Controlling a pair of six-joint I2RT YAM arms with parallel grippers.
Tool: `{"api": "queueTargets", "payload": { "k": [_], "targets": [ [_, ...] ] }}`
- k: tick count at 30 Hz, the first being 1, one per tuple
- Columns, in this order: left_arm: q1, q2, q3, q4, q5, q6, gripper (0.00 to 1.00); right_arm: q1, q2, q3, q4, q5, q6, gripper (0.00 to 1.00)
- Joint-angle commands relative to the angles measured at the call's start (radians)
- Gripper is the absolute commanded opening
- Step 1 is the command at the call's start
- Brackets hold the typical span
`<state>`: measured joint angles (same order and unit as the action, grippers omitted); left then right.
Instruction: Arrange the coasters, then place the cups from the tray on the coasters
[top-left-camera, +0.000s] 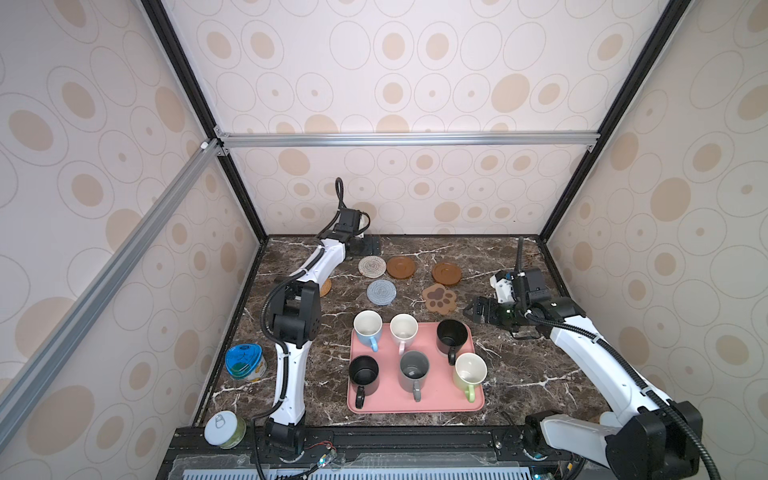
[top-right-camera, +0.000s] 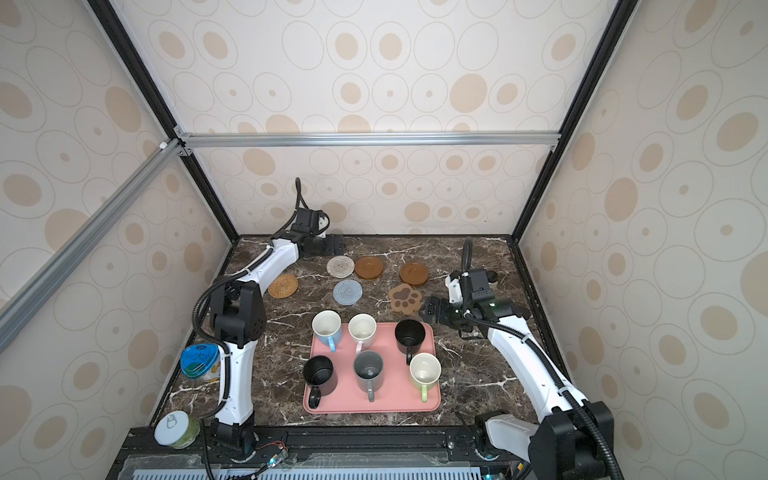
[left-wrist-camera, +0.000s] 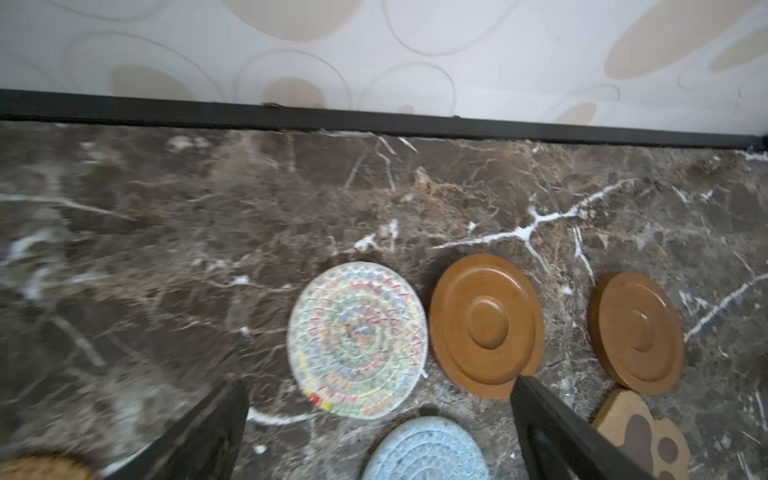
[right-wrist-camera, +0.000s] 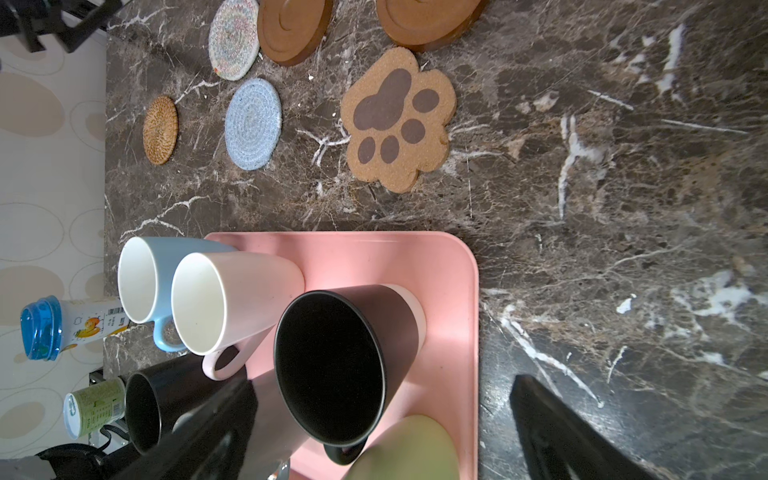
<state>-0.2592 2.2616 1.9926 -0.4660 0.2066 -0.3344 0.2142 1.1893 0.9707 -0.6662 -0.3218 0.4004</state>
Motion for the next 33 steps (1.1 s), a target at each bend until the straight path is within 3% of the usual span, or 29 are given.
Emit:
{"api": "queueTargets", "payload": {
  "k": [1, 9, 15, 20, 27, 33],
  "targets": [
    [-0.020, 0.081, 0.068, 0.023, 0.072, -0.034, 1.00, 0.008, -0.019, 0.011, -0.015, -0.005, 0.003, 0.99],
    [-0.045, 0.220, 0.178, 0.018, 0.129, -0.082, 1.00, 0.011, -0.022, 0.000, -0.021, -0.015, 0.009, 0.99],
    [-0.043, 0.255, 0.146, -0.014, 0.072, -0.098, 1.00, 0.016, -0.023, -0.009, -0.016, -0.015, 0.015, 0.99],
    [-0.042, 0.217, 0.048, -0.025, 0.020, -0.086, 1.00, 0.019, -0.019, -0.011, -0.018, -0.014, 0.015, 0.99],
    [-0.027, 0.064, -0.205, 0.056, -0.024, -0.082, 1.00, 0.020, -0.012, -0.008, -0.013, -0.012, 0.017, 0.99],
    [-0.009, -0.040, -0.393, 0.140, -0.011, -0.101, 1.00, 0.027, 0.011, -0.003, -0.003, -0.019, 0.023, 0.99]
  ]
}}
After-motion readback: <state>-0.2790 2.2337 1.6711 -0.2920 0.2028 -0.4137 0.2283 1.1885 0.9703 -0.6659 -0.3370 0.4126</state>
